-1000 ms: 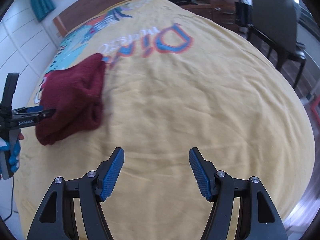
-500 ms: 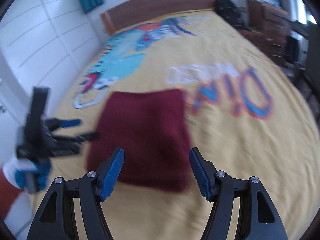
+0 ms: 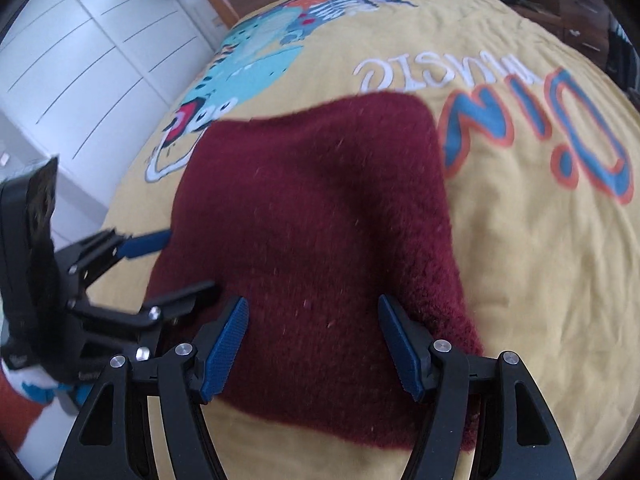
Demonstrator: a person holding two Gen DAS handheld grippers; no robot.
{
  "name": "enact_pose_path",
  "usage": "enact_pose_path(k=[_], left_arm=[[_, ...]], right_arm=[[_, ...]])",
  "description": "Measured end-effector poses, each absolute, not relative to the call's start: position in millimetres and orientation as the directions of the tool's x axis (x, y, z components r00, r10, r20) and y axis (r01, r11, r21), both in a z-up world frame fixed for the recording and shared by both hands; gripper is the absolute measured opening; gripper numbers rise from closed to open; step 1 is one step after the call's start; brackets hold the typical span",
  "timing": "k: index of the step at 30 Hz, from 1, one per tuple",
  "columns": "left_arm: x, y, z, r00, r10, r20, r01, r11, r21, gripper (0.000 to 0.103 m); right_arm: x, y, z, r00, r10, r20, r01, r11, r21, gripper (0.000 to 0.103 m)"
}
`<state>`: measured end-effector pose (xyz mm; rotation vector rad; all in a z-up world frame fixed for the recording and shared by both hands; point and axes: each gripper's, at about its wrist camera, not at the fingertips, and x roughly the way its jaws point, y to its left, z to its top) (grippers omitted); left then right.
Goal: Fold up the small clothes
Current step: 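Grasp the remaining sweater side with the left tool while the right tool grasps it too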
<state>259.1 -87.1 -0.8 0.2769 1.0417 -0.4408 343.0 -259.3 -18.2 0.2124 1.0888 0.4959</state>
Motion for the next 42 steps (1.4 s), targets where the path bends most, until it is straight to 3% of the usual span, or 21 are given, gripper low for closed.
enact_pose_path(k=[10,15,23,33,42], left_arm=[[220,-98,-12,0.455,-0.208,-0.866,0.533,0.843,0.078,0.076],[242,-91,-9,0.428,-0.248,-0.869,0.467,0.884,-0.022,0.079],[251,-83,5,0.429,-0.275,-0.86,0.47,0.881,-0.047,0.079],[216,-97,-12,0.44,-0.253,-0.862,0.526,0.85,0.018,0.085],[247,-56,28,0.482,-0.289,-0.827,0.366,0.924,-0.11,0.086]], right_arm=[[310,-276,-43,0.338,0.532,-0.777,-0.238,0.847,0.476,0.069],[320,-281,-26,0.355,0.54,-0.763,-0.223,0.842,0.491,0.069],[338,-282,9,0.43,0.529,-0.732,-0.263,0.849,0.459,0.069],[312,-283,-37,0.367,0.492,-0.789,-0.219,0.87,0.441,0.069],[330,-289,18,0.44,0.471,-0.765,-0.213,0.882,0.42,0.069]])
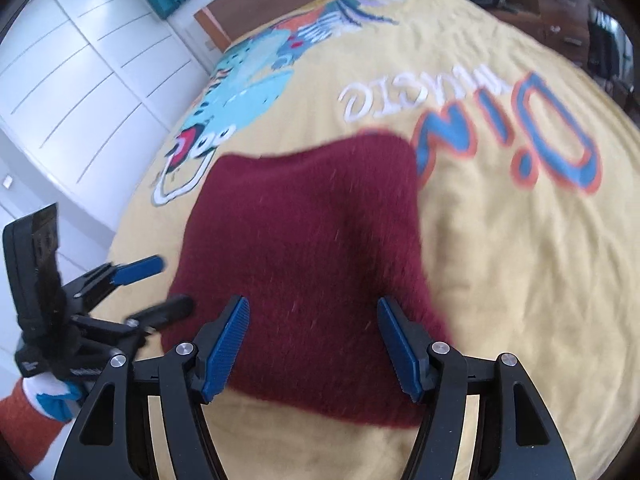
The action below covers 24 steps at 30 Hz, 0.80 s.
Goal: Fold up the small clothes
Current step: 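Grasp the remaining sweater side with the left tool while the right tool grasps it too, then lift the held side with both tools and fold it onto the bundle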
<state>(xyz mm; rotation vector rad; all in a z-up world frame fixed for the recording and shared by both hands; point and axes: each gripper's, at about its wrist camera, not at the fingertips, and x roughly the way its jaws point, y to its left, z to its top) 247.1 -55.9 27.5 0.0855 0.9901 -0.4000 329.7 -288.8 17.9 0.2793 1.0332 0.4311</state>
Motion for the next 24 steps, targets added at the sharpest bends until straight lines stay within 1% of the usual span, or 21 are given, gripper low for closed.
enact_pose_path(k=[2,5,7,8,9,10,12,17,19,20,21,22,24], left_arm=[[257,-43,30,0.486,-0.292,-0.823,0.315,0.938,-0.146,0.087],[279,-26,17,0.449,-0.299,-0.842,0.24,0.948,-0.208,0.087],[289,-21,4,0.409,-0.312,-0.858,0.21,0.947,-0.244,0.087],[293,-20,-3,0.394,-0.325,-0.86,0.194,0.944,-0.268,0.091],[297,-18,-7,0.386,-0.336,-0.859,0.18,0.941,-0.287,0.097],[300,-17,-10,0.379,-0.348,-0.857,0.169,0.937,-0.305,0.098],[307,-17,-18,0.351,-0.381,-0.855,0.157,0.924,-0.348,0.102],[314,-28,-39,0.273,-0.436,-0.857,0.164,0.899,-0.405,0.102],[318,-28,-43,0.259,-0.463,-0.848,0.161,0.886,-0.435,0.1],[318,-28,-43,0.255,-0.478,-0.841,0.164,0.878,-0.449,0.093],[319,-29,-42,0.256,-0.495,-0.83,0.169,0.868,-0.466,0.088],[320,-29,-40,0.259,-0.501,-0.826,0.175,0.865,-0.47,0.085],[321,-30,-34,0.265,-0.52,-0.812,0.2,0.853,-0.481,0.072]], right_arm=[[339,-289,18,0.451,0.432,-0.781,-0.192,0.901,0.388,0.07],[355,-290,9,0.433,0.372,-0.821,-0.15,0.928,0.341,0.076],[368,-288,-2,0.392,0.35,-0.851,-0.128,0.937,0.326,0.076],[374,-287,-12,0.361,0.351,-0.864,-0.121,0.936,0.33,0.078],[375,-287,-20,0.341,0.36,-0.868,-0.118,0.933,0.34,0.08],[379,-287,-28,0.317,0.374,-0.872,-0.115,0.927,0.356,0.081],[386,-288,-42,0.269,0.404,-0.874,-0.106,0.914,0.39,0.088],[397,-293,-66,0.189,0.492,-0.85,-0.102,0.871,0.481,0.089],[397,-294,-69,0.178,0.524,-0.833,-0.112,0.852,0.512,0.083],[397,-295,-70,0.173,0.55,-0.817,-0.114,0.835,0.538,0.071],[396,-295,-69,0.175,0.567,-0.805,-0.119,0.824,0.554,0.068],[396,-294,-67,0.18,0.564,-0.806,-0.129,0.826,0.549,0.066],[394,-293,-64,0.188,0.569,-0.801,-0.146,0.822,0.55,0.06]])
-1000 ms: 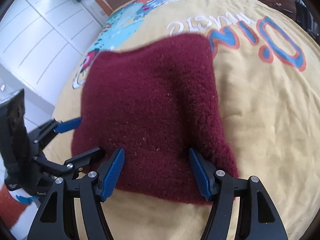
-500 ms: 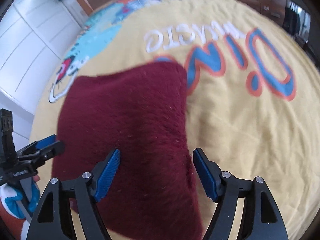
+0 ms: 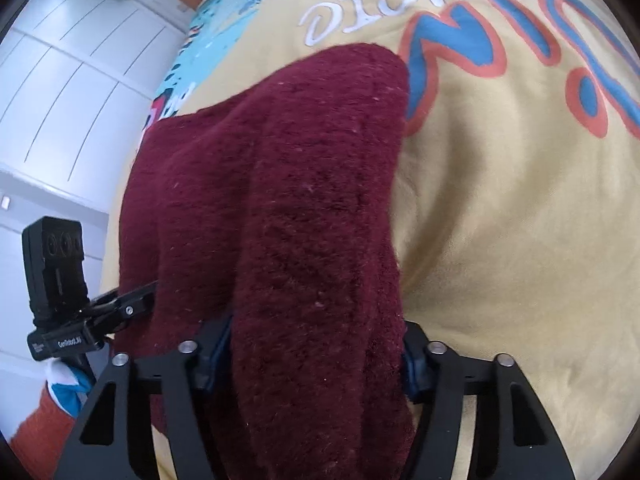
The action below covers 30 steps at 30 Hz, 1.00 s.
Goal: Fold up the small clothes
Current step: 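Lift the held side with both tools and fold it onto the bundle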
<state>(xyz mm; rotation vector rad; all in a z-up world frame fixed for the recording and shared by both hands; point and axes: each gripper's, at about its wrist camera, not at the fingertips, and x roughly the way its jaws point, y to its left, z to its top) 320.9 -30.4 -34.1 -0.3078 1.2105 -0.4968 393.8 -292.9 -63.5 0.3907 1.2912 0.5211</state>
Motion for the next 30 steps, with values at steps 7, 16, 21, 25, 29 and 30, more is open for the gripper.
enact_pose_path(k=[7,16,21,25,29,30], left_arm=[[309,-31,2,0.311,-0.551,-0.775,0.29,0.831,-0.475,0.049],[290,-53,52,0.335,-0.626,-0.704,0.419,0.768,-0.484,0.045],[291,-32,52,0.344,-0.631,-0.695,0.385,0.77,-0.508,0.045],[295,-6,66,0.386,-0.615,-0.687,0.371,0.786,-0.495,0.044],[300,27,79,0.445,-0.591,-0.673,0.336,0.806,-0.486,0.045],[302,42,78,0.458,-0.581,-0.673,0.315,0.814,-0.488,0.045]], right_arm=[[374,-306,-46,0.276,0.591,-0.758,-0.168,0.806,0.568,0.048],[346,-324,-35,0.348,0.603,-0.718,-0.126,0.789,0.602,0.041],[341,-309,-16,0.326,0.583,-0.744,-0.165,0.81,0.562,0.036],[352,-282,-7,0.348,0.595,-0.725,-0.178,0.801,0.572,0.036],[361,-255,9,0.35,0.619,-0.703,-0.226,0.784,0.578,0.036],[363,-247,13,0.347,0.622,-0.702,-0.24,0.782,0.575,0.036]])
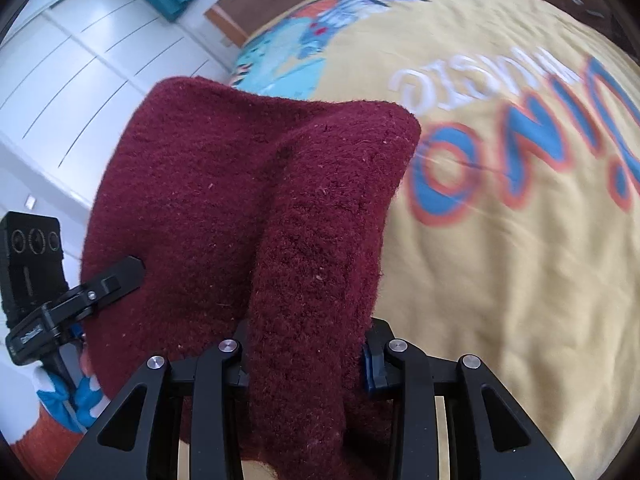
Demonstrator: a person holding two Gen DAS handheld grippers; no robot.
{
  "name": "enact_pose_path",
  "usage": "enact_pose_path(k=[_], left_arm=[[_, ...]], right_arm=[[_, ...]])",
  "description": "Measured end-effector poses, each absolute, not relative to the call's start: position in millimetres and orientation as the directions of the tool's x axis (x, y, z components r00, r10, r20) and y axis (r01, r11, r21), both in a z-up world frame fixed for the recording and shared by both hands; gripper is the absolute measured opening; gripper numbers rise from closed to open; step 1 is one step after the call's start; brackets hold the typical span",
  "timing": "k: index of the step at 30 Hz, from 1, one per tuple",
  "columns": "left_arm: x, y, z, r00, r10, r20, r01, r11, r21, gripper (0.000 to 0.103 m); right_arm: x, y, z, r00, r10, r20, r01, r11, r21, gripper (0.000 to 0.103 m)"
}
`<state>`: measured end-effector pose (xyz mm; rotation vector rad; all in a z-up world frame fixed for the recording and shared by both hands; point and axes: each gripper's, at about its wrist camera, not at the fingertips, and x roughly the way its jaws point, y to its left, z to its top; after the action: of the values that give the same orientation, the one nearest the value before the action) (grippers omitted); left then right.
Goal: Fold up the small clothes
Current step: 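Lift the held side with both tools and fold it onto the bundle, then open both tools and raise them away from the folded sweater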
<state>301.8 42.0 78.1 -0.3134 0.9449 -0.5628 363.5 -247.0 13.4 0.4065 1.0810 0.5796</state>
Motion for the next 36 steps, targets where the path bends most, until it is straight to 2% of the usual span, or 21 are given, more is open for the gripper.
enact_pose_path(k=[5,7,8,9,15,22,30,36], left_arm=[[306,81,44,0.439,-0.529,-0.726,0.22,0.847,-0.485,0.048],[307,88,16,0.393,-0.47,-0.79,0.173,0.882,-0.439,0.055],[306,91,4,0.379,-0.437,-0.816,0.164,0.899,-0.406,0.063],[303,95,0,0.382,-0.426,-0.82,0.168,0.905,-0.392,0.07],[285,117,5,0.424,-0.385,-0.82,0.172,0.923,-0.345,0.088],[278,125,3,0.445,-0.356,-0.822,0.091,0.931,-0.354,0.092],[259,120,17,0.461,-0.257,-0.849,0.053,0.963,-0.263,0.091],[234,120,26,0.47,-0.197,-0.861,0.014,0.976,-0.215,0.091]], right_arm=[[374,-214,5,0.297,0.598,-0.744,-0.269,0.8,0.536,0.036],[377,-206,-9,0.266,0.553,-0.789,-0.269,0.829,0.491,0.037],[374,-205,-17,0.26,0.53,-0.807,-0.268,0.843,0.467,0.041],[374,-204,-18,0.26,0.531,-0.807,-0.264,0.842,0.47,0.045],[367,-240,-20,0.288,0.545,-0.787,-0.217,0.838,0.501,0.057],[334,-268,-29,0.295,0.545,-0.785,-0.163,0.838,0.521,0.059],[328,-272,-43,0.329,0.523,-0.786,-0.024,0.837,0.547,0.06],[306,-281,-25,0.351,0.452,-0.82,0.006,0.875,0.485,0.06]])
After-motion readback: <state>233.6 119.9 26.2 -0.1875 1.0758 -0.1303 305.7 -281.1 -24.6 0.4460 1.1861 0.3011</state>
